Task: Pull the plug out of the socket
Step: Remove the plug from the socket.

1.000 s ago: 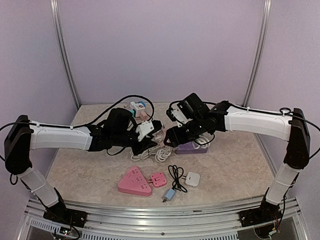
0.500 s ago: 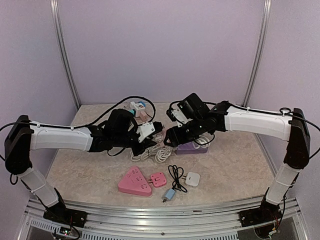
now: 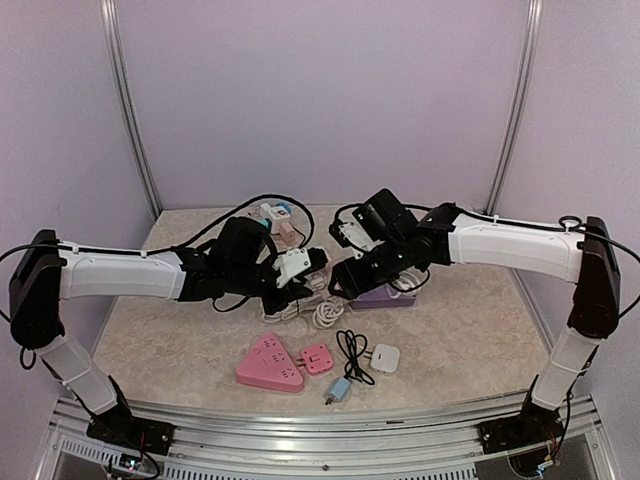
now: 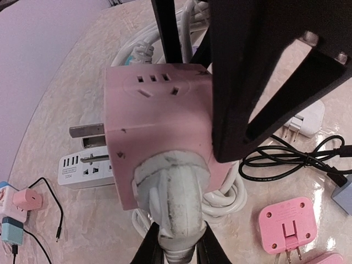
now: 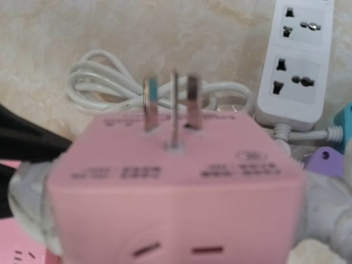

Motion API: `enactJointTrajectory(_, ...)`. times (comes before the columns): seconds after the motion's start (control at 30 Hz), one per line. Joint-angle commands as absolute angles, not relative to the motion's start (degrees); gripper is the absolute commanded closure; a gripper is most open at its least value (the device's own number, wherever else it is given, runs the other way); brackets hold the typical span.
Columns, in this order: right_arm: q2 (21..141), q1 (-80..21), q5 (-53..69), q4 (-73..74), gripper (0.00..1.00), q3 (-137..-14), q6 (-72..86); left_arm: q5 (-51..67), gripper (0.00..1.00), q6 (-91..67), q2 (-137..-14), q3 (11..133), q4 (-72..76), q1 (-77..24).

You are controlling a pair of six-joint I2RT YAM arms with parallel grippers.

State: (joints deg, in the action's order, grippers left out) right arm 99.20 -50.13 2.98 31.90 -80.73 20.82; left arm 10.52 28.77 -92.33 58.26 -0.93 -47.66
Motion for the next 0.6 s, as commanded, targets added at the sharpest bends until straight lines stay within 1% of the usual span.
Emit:
enactJointTrajectory(0.0,98.1,-50.1,-3.0,30.4,1.0,-80.6,16.2,16.5,1.0,28.6,-91.3,60.5,-5.1,-47.8)
enactJointTrajectory(0.37,97.5,-50.0,-4.2,29.7,1.0,-79.0,17.1,19.0,1.0,27.1,-90.4,60.7,-4.7,-46.6)
enactJointTrajectory(0.53,96.9,-50.0,-0.9,27.4,1.0,-78.9,20.7,17.3,1.0,26.8,-91.0,60.5,-4.2,-47.1)
enactJointTrajectory(0.57,97.0,-50.0,-0.3,26.9,1.0,-78.9,21.3,16.3,0.97,26.7,-91.1,60.3,-3.8,-47.3)
